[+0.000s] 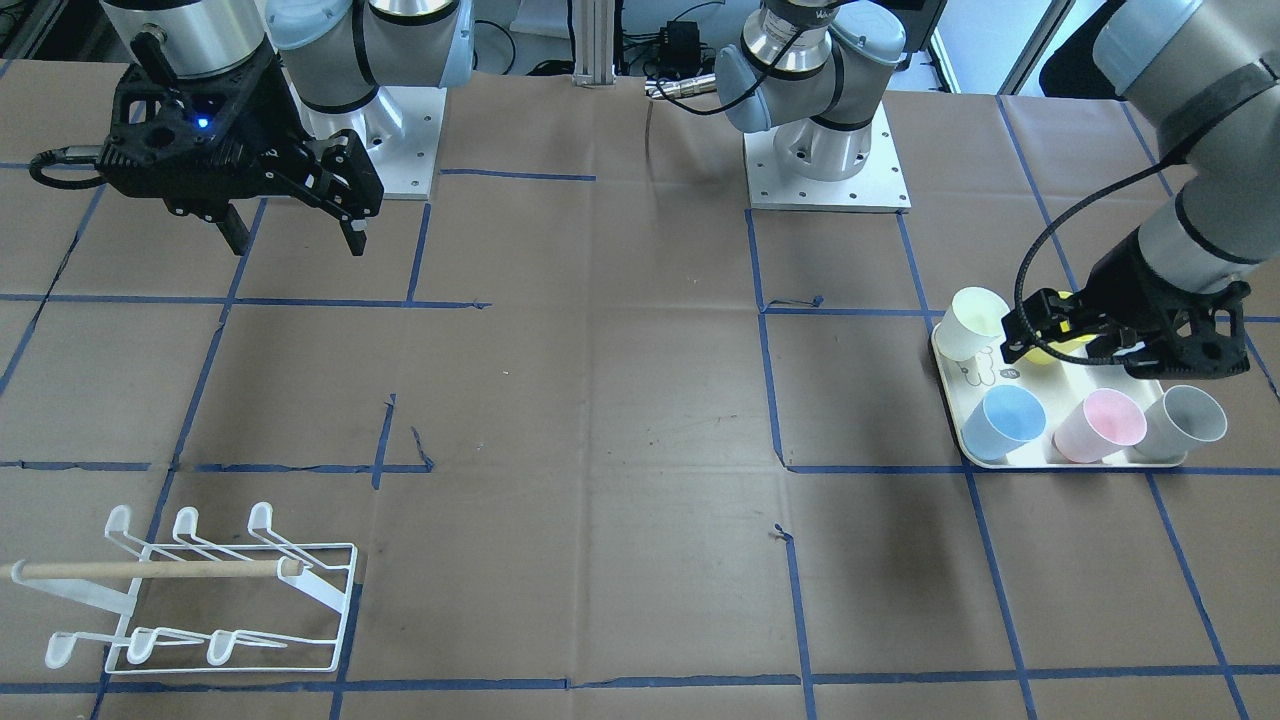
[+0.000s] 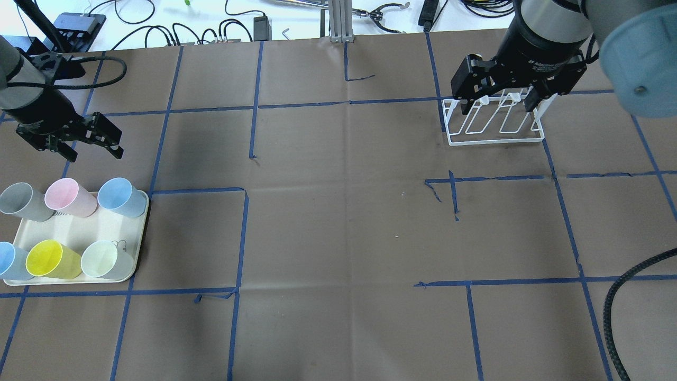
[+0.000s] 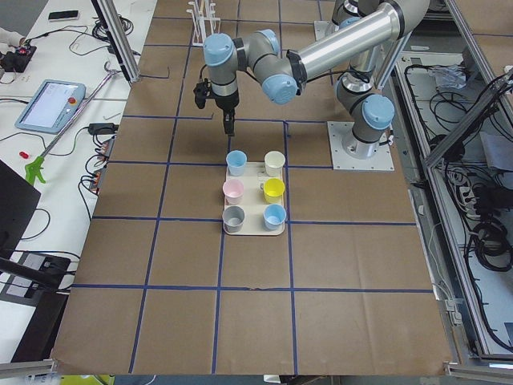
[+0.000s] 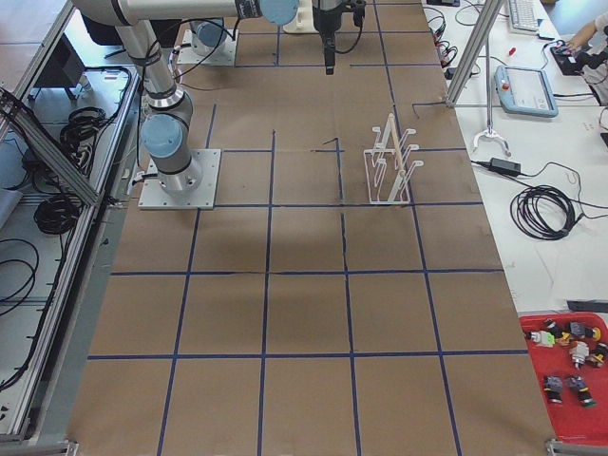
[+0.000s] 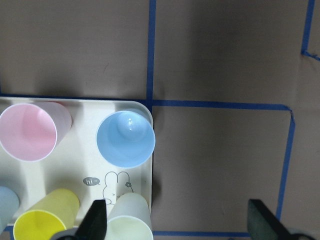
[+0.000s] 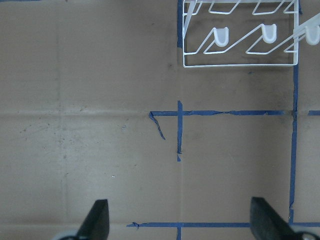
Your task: Transfer IKEA cup to right arm and place on rack
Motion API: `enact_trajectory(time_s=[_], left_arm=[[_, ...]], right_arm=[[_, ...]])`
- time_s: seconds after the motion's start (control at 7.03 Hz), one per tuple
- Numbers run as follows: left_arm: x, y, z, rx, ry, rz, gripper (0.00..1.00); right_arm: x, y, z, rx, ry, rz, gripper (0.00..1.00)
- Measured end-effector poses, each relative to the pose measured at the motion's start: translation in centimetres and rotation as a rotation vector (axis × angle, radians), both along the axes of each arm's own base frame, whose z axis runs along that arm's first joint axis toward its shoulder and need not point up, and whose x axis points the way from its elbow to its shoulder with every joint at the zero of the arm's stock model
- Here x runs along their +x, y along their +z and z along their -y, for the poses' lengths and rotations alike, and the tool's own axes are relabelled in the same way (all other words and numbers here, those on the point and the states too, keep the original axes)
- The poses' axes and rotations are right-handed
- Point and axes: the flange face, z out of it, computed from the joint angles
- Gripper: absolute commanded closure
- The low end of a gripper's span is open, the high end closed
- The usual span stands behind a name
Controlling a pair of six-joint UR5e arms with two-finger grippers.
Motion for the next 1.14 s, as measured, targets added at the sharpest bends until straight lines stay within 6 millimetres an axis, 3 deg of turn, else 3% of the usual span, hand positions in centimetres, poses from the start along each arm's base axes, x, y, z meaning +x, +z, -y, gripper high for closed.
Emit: enact_trajectory(time_s=[0.43,1.0,1.14], left_arm=[[-0.1,-7.1,-1.2,-0.026,-0.058,0.011,0.01],[0.7,-11.9,-2.3,0.011,-0.049,-0.005,0.01],[0.7,-12.4,-2.6,0.020,-0.042,-0.009,0.22]], right_arm=[[0.0,-0.2,0.1,0.000,0.002,0.002,0.00],[1.3,-2.7,1.8,-0.210,0.009,0.134,0.00],[1.7,-3.6,1.8,-0.274,-0.035,0.189,0.00]])
